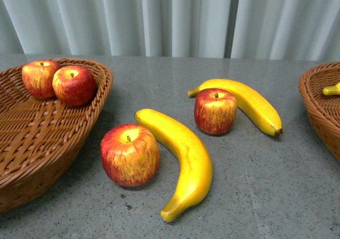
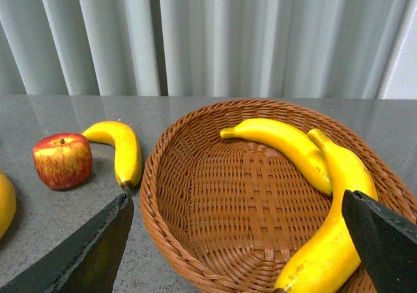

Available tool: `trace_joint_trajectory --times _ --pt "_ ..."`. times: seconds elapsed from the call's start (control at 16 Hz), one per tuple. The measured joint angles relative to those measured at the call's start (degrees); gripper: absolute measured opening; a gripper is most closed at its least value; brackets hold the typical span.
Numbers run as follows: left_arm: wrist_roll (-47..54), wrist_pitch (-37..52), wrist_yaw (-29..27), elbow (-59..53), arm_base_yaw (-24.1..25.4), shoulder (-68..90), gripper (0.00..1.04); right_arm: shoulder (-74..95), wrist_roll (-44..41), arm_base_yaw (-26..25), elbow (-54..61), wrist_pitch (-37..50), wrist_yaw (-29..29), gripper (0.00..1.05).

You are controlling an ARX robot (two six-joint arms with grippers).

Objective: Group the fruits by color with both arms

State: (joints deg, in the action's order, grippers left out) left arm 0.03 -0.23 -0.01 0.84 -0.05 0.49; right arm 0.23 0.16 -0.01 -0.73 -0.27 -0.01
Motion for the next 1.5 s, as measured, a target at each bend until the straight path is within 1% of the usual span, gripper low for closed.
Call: trace_joint_trajectory --times 1.5 --pt "0.0 0.0 0.0 0.0 0.0 0.0 0.98 0.0 0.0 0.0 0.0 0.0 0.0 0.98"
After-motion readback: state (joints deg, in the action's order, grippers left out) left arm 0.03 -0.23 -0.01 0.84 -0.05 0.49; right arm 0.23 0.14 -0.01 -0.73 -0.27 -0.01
